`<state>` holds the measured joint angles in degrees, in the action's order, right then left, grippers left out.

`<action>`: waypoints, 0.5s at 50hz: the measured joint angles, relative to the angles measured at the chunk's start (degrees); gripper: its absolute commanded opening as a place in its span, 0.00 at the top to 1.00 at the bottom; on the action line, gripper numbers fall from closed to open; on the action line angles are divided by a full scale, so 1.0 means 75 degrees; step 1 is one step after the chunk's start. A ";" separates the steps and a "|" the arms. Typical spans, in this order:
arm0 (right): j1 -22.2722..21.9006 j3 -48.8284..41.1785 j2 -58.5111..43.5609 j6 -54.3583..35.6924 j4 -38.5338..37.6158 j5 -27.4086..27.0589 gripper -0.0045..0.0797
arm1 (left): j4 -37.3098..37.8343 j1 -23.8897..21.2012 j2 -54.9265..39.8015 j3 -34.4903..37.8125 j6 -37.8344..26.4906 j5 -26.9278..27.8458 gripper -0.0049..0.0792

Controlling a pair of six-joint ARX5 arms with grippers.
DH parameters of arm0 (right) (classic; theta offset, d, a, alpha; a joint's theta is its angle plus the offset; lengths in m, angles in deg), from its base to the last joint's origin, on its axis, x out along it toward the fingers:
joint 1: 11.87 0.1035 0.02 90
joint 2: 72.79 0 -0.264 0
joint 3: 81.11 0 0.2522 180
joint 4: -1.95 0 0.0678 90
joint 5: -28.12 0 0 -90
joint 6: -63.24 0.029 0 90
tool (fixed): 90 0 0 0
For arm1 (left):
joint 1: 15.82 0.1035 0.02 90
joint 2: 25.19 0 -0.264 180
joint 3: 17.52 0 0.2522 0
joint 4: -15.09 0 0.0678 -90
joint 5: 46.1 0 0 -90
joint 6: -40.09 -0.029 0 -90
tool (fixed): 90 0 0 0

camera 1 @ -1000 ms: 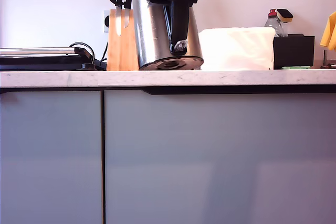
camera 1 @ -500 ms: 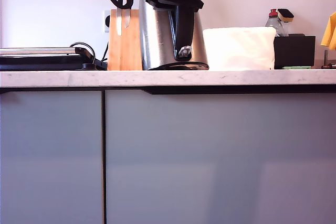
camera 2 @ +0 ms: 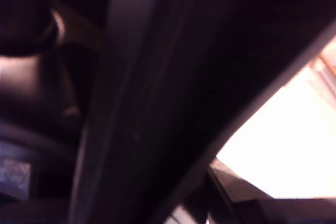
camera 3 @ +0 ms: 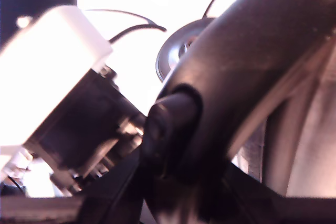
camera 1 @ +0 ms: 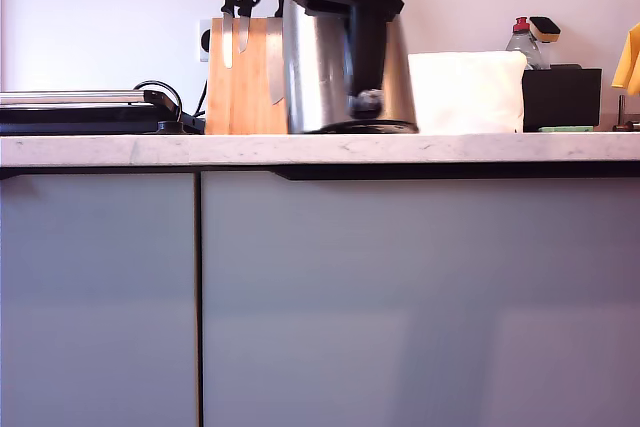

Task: Pick up the kettle and place it to the side

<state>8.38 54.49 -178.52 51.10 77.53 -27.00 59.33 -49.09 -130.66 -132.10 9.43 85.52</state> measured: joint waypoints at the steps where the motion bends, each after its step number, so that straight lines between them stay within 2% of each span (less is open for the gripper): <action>1: -0.0009 0.0000 0.0003 0.0000 0.0020 -0.0079 0.65 | 0.0041 0.0003 0.0009 -0.0006 -0.0003 -0.0035 0.61; 11: -0.0370 0.0000 0.0003 -0.0172 0.0458 -0.0839 0.54 | 0.0545 0.0035 0.0052 -0.0041 0.0029 -0.0315 0.45; 18: -0.0784 0.0210 0.0000 -0.0160 0.0399 -0.0959 0.52 | 0.0557 0.0012 0.0160 -0.0041 0.0070 -0.0353 0.45; 25: -0.0781 0.0312 0.0012 -0.0122 0.0373 -0.0988 0.52 | 0.0545 0.0006 0.0216 -0.0041 0.0221 -0.0356 0.45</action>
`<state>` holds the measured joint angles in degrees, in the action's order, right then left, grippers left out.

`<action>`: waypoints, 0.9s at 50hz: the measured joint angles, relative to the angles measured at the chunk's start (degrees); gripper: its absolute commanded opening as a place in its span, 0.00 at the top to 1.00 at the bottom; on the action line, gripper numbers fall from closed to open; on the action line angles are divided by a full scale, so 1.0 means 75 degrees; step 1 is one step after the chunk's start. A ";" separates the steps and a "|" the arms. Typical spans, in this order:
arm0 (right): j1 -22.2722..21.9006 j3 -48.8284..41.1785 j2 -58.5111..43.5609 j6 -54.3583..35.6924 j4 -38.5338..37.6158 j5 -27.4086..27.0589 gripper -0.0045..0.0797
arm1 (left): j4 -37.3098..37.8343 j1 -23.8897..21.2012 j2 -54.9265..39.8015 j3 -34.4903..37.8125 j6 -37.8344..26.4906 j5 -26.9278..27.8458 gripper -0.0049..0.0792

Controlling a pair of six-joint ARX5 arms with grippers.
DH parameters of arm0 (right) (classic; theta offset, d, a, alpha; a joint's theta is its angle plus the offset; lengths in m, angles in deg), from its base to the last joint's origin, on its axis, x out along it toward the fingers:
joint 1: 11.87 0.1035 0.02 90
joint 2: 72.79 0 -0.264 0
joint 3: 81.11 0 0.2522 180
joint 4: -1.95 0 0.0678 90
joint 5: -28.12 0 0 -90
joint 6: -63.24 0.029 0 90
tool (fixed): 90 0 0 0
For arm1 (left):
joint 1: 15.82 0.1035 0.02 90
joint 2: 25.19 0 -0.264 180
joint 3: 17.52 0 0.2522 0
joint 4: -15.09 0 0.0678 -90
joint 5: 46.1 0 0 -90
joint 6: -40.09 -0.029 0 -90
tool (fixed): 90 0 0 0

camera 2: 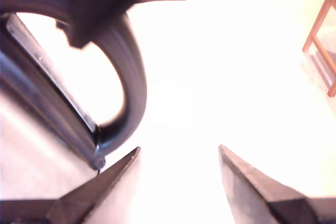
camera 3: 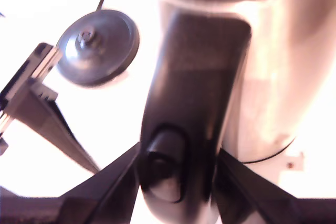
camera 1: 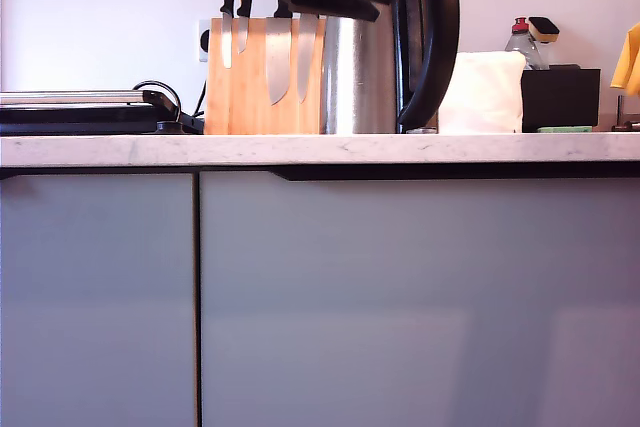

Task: Pick up the kettle and place it to the side

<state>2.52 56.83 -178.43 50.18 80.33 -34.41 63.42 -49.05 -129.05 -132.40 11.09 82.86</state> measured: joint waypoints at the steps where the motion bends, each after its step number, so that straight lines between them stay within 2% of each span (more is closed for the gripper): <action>1: 0.0006 0.0000 0.0000 0.0000 0.0003 0.0000 0.52 | 0.0000 -0.0003 0.0000 0.0000 0.0006 0.0000 0.45; 19: 0.0189 0.0000 0.0000 0.0111 0.0376 0.0017 0.52 | 0.0044 -0.0006 0.0000 0.0000 0.0038 0.0000 0.45; 28: 0.0195 0.0000 0.0000 0.0140 0.1000 -0.0321 0.52 | 0.0242 -0.0006 0.0000 0.0000 0.0076 0.0017 0.45; 39: 0.0192 0.0000 0.0009 0.0137 0.1343 -0.0373 0.52 | 0.0449 -0.0006 0.0000 0.0000 0.0233 0.0044 0.46; 45: 0.0192 0.0000 0.0096 0.0140 0.1425 -0.0379 0.52 | 0.0676 -0.0006 0.0093 0.0000 0.0242 0.0041 0.52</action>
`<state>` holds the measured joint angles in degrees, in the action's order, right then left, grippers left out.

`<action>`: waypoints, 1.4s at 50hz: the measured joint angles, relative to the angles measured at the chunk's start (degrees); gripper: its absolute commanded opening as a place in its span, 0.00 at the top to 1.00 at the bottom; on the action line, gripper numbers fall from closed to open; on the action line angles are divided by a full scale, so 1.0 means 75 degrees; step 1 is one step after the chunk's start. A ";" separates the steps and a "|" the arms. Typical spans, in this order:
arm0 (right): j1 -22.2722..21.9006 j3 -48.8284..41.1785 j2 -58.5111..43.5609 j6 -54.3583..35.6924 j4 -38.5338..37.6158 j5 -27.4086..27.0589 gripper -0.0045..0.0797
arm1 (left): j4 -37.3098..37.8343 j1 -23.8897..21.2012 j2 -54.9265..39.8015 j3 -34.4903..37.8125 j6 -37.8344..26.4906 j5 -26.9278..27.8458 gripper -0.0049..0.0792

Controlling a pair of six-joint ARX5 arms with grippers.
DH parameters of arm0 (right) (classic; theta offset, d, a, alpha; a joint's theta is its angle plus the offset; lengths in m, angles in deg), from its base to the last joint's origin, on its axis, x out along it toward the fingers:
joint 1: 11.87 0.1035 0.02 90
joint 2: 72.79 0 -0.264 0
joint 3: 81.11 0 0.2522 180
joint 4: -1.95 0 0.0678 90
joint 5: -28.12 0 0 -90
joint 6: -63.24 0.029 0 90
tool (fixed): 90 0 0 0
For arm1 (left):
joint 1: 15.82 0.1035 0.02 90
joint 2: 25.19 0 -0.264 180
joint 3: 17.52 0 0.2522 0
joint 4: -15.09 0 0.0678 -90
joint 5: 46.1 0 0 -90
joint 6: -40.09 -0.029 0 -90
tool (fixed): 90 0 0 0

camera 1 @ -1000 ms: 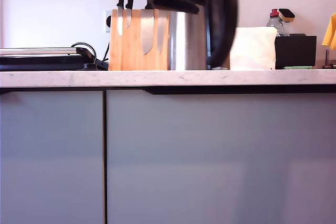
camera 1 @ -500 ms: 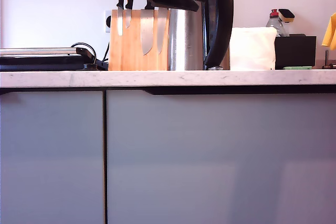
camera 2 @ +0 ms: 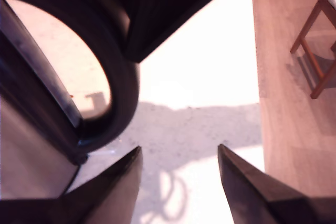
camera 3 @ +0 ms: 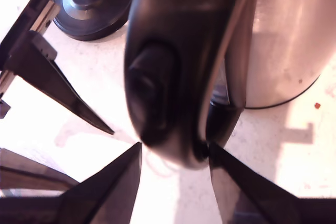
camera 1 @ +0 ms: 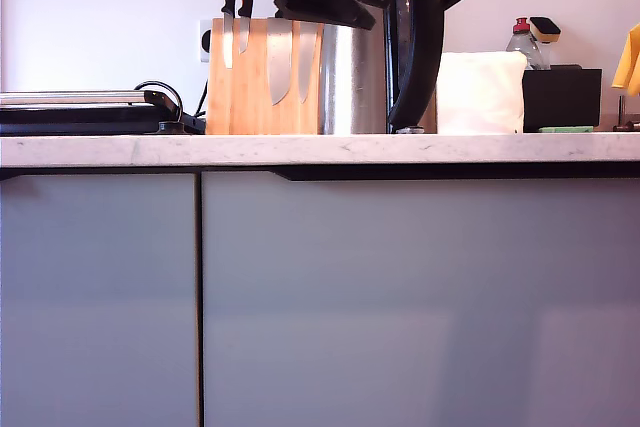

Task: Pick up the kettle and place it to the side

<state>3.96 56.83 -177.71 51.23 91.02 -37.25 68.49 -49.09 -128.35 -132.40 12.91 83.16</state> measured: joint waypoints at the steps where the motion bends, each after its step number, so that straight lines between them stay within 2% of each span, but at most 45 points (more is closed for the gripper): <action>1: 0.0000 0.0000 0.0038 0.0000 0.0015 -0.0009 0.52 | 0.0044 0.0000 0.0041 0.0000 0.0000 0.0000 0.54; 5: 0.0000 0.0000 0.0242 0.0000 0.0093 -0.0015 0.55 | 0.0224 0.0003 0.0254 0.0000 0.0000 -0.0026 0.60; 8: 0.0000 0.0000 0.0484 0.0000 0.0128 -0.0029 0.60 | 0.0379 0.0003 0.0452 0.0000 0.0003 -0.0026 0.70; 11: 0.0003 0.0000 0.0813 0.0000 0.0175 -0.0143 0.70 | 0.0592 0.0006 0.0705 0.0000 0.0003 -0.0026 0.85; 14: 0.0003 0.0000 0.1142 0.0000 0.0265 -0.0160 0.87 | 0.0842 0.0017 0.0956 -0.0003 0.0003 -0.0044 0.98; 16: 0.0000 0.0000 0.1349 0.0006 0.0289 -0.0163 0.97 | 0.1064 0.0035 0.1110 -0.0003 0.0003 -0.0102 0.97; 30: 0.0003 0.0087 0.1801 0.0108 0.0306 -0.0149 0.95 | 0.2267 0.0119 0.1626 -0.0003 0.0230 -0.0254 0.96; 36: 0.0003 0.0085 0.1702 0.0152 0.0143 -0.0207 0.95 | 0.2468 0.0239 0.1699 -0.0003 0.0382 -0.0580 0.96; 45: 0.0003 0.0085 0.1673 0.0221 -0.0385 -0.1169 0.95 | 0.2197 0.0635 0.1789 -0.0003 0.0638 -0.1370 0.96; 57: 0.0000 0.0076 0.1673 0.0420 -0.0959 -0.2168 0.95 | 0.1789 0.1431 0.1792 -0.0003 0.0787 -0.1679 0.96; 70: -0.0061 -0.0067 0.1708 0.0350 -0.1373 -0.2486 0.95 | 0.1064 0.2264 0.1792 -0.0003 0.0938 -0.1708 0.96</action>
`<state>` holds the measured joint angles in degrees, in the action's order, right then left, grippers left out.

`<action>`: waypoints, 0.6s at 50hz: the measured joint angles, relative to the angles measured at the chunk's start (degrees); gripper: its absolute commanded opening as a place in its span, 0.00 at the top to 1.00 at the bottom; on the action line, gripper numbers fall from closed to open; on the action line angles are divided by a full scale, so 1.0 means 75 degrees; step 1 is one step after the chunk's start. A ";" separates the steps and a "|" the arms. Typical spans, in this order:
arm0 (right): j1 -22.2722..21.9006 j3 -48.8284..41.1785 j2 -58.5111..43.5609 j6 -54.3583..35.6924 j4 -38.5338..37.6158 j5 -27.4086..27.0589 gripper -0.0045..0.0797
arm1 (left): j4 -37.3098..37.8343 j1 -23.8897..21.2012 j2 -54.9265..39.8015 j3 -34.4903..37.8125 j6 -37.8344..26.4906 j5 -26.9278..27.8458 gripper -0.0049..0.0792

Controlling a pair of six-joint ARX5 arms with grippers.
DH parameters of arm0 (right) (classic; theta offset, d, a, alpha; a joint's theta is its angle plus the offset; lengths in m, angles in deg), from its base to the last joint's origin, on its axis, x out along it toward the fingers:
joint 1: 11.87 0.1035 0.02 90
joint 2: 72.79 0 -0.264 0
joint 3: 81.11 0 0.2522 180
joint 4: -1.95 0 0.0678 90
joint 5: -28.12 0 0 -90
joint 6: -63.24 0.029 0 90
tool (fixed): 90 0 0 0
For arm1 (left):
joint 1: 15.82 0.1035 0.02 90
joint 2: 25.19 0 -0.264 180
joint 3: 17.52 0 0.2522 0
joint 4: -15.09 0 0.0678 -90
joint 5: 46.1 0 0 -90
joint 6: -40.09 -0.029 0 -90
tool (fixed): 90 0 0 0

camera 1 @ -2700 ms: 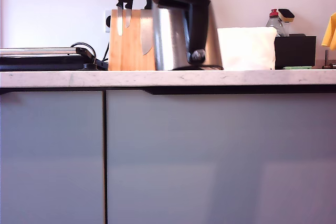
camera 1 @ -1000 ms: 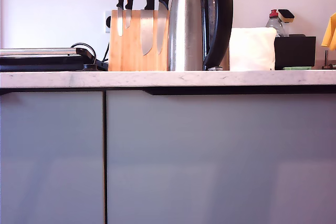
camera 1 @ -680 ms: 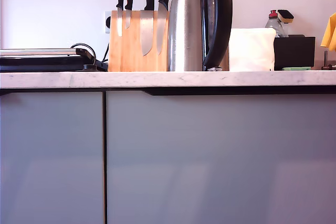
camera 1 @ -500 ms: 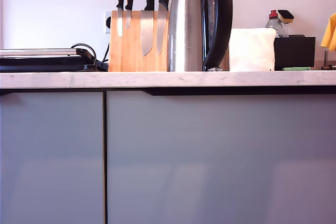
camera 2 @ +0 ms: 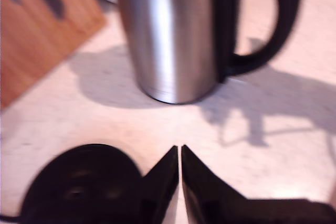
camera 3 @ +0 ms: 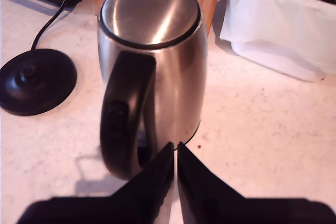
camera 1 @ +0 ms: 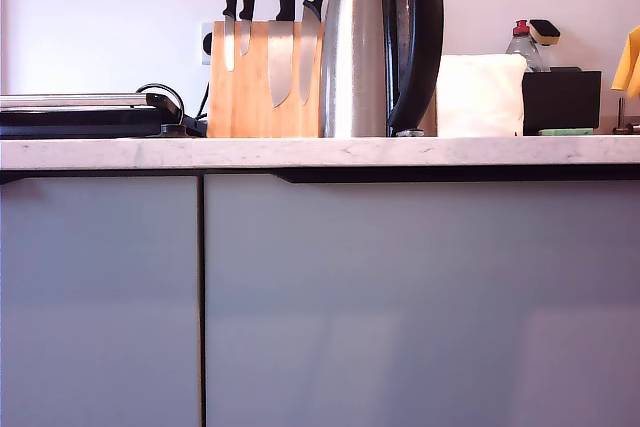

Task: Pick up the kettle and place it to the side

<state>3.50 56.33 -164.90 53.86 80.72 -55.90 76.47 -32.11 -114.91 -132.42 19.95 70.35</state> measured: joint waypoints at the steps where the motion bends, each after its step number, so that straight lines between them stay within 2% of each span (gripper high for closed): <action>1: -0.0009 -0.0070 0.0015 -0.0017 -0.0105 -0.0052 0.95 | -0.0041 0.0055 0.0000 0.0003 0.0017 -0.0003 0.96; 12: -0.0268 -0.1402 0.0632 -0.0134 -0.1416 -0.0079 0.95 | -0.0705 0.0329 0.0058 0.0469 0.0073 -0.0204 0.96; 22: -0.0498 -0.3386 0.1824 -0.0125 -0.2559 -0.0079 0.95 | -0.1751 0.0332 0.0195 0.1370 0.0455 -0.0300 0.96; 30: -0.0539 -0.4884 0.2987 0.0070 -0.3585 -0.0128 0.95 | -0.2600 0.0335 0.0574 0.2020 0.0950 -0.0644 0.96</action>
<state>-0.54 19.70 -142.50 54.38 53.84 -56.86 56.97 -29.60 -110.60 -117.28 27.07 65.52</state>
